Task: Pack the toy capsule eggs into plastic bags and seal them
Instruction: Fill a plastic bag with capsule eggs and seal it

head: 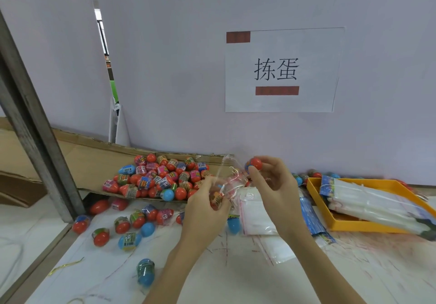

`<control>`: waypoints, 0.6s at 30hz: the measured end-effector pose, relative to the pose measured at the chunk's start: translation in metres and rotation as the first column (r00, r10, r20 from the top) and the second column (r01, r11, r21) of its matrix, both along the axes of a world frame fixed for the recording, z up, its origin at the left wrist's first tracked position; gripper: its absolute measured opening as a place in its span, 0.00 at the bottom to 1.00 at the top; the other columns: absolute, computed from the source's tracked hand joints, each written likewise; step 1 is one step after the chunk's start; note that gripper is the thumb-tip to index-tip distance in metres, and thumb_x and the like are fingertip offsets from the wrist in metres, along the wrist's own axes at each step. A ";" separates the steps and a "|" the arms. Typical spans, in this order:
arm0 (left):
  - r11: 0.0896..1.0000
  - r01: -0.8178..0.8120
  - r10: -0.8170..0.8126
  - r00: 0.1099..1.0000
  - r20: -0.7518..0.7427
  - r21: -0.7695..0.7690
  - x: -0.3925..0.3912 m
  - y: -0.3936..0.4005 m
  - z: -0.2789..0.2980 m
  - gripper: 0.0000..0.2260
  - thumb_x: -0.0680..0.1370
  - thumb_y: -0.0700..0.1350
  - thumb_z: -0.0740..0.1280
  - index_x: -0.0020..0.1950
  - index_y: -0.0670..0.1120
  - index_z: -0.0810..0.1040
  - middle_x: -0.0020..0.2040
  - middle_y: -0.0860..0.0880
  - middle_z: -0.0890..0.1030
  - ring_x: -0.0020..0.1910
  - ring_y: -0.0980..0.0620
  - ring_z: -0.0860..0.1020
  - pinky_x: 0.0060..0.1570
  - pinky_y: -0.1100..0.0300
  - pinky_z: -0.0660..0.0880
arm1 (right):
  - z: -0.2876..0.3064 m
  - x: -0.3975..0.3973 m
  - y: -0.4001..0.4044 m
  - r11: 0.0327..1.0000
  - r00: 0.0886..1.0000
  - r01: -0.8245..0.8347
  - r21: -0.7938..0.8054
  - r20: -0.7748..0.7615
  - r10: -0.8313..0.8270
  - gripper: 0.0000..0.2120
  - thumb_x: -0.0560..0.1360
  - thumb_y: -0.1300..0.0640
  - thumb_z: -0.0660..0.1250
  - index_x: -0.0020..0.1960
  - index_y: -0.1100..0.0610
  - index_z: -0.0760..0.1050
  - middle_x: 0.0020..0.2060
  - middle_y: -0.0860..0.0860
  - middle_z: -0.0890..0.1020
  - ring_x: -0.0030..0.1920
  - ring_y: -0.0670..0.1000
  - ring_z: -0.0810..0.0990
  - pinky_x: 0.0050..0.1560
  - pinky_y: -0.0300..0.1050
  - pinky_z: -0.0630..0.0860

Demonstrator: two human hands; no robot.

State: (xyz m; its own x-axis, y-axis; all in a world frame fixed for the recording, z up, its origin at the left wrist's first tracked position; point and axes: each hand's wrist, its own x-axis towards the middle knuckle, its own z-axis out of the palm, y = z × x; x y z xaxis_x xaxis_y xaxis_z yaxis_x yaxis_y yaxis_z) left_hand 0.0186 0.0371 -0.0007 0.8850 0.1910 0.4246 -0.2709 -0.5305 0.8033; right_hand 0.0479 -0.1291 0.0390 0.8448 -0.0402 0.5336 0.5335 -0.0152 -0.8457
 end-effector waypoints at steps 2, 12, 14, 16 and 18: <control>1.000 -0.016 0.016 1.000 -0.010 0.011 0.000 0.000 -0.001 0.14 0.79 0.44 0.73 0.59 0.61 0.76 0.50 0.67 0.80 0.46 0.66 0.79 0.39 0.72 0.76 | 0.001 -0.002 0.000 0.986 0.989 0.125 -0.112 0.091 -0.116 0.09 0.80 0.49 0.67 0.59 0.45 0.75 0.52 0.39 0.82 0.54 0.46 0.82 0.54 0.38 0.80; 0.994 -0.035 0.032 0.999 0.032 0.105 0.003 0.003 -0.008 0.13 0.79 0.58 0.72 0.61 0.60 0.75 0.54 0.61 0.80 0.55 0.59 0.78 0.52 0.63 0.80 | -0.013 0.000 0.002 0.745 0.852 0.410 -0.526 0.512 -0.108 0.21 0.81 0.61 0.69 0.73 0.54 0.75 0.54 0.55 0.77 0.51 0.49 0.75 0.51 0.41 0.78; 0.992 -0.047 0.044 0.999 0.032 0.114 0.005 0.004 -0.009 0.13 0.79 0.55 0.73 0.61 0.61 0.74 0.55 0.61 0.79 0.56 0.60 0.78 0.54 0.62 0.80 | -0.013 0.000 0.000 0.758 0.904 0.342 -0.555 0.413 -0.106 0.22 0.80 0.56 0.71 0.72 0.53 0.74 0.54 0.48 0.78 0.47 0.44 0.76 0.50 0.34 0.76; 0.994 -0.042 0.040 0.999 0.024 0.097 0.006 0.005 -0.009 0.14 0.79 0.51 0.75 0.61 0.61 0.75 0.55 0.62 0.80 0.56 0.61 0.77 0.55 0.58 0.81 | -0.011 0.002 -0.003 0.811 0.943 0.274 -0.517 0.309 -0.121 0.20 0.77 0.52 0.74 0.67 0.50 0.73 0.49 0.40 0.77 0.44 0.41 0.78 0.42 0.27 0.72; 0.997 -0.015 0.013 0.999 0.034 0.070 0.006 0.005 -0.008 0.13 0.78 0.51 0.75 0.61 0.59 0.77 0.54 0.61 0.81 0.56 0.60 0.79 0.54 0.56 0.82 | -0.009 0.003 -0.006 0.797 0.930 0.291 -0.530 0.353 -0.104 0.17 0.75 0.56 0.77 0.60 0.51 0.76 0.47 0.38 0.76 0.44 0.39 0.78 0.38 0.26 0.71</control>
